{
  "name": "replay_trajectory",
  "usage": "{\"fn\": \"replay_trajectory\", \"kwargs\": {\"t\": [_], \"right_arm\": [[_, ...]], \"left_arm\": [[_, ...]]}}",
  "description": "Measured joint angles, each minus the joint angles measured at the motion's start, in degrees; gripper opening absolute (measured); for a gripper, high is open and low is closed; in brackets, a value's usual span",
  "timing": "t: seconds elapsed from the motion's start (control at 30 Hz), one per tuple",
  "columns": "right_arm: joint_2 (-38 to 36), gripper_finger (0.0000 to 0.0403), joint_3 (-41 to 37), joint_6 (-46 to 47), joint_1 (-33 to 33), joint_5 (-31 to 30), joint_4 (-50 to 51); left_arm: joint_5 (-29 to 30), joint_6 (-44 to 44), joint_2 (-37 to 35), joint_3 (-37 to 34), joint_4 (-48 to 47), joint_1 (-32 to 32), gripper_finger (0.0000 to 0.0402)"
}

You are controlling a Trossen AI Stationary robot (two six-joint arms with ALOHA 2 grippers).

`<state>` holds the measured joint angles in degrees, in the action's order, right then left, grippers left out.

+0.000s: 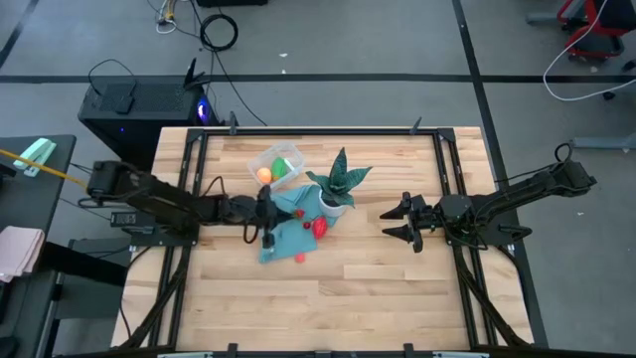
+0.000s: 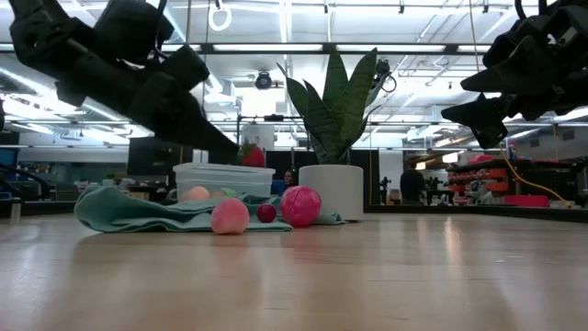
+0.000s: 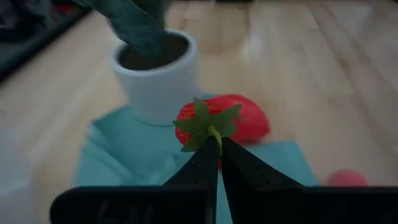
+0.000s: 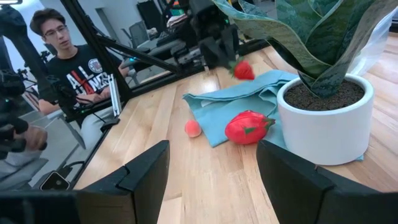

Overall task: Pick and placing Produce into tupperware
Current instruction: Put the strawberry into the transparent bin

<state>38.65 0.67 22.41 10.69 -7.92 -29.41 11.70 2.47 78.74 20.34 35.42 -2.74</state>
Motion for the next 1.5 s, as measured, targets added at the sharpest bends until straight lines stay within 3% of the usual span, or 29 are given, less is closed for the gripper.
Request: {"fn": "replay_trajectory", "kwargs": {"t": [0.43,0.77,0.9,1.13,1.33,1.5], "right_arm": [[-0.01,0.0246,0.00,0.01,-0.01,-0.01,0.00],[0.00,0.0246,0.00,-0.02,0.00,-0.45,0.00],[-0.02,0.0246,0.00,-0.01,0.00,-0.66,0.00],[-0.02,0.0246,0.00,-0.02,0.00,-0.66,0.00],[-0.02,0.0246,0.00,-0.02,0.00,-0.66,0.00],[-0.01,0.0246,0.00,-0.03,0.00,-0.66,0.00]], "left_arm": [[2.69,-5.15,-9.53,-0.02,-8.31,10.15,0.0013],[2.63,-6.22,-9.92,1.87,-9.33,18.76,0.0022],[2.65,-6.16,-9.92,4.80,-14.97,22.31,0.0009],[2.45,-6.73,-9.92,10.47,-23.78,26.71,0.0027],[-0.02,-8.74,-9.74,13.34,-29.01,30.59,0.0009],[-2.77,-8.74,-9.72,13.49,-32.47,35.32,0.0030]]}}
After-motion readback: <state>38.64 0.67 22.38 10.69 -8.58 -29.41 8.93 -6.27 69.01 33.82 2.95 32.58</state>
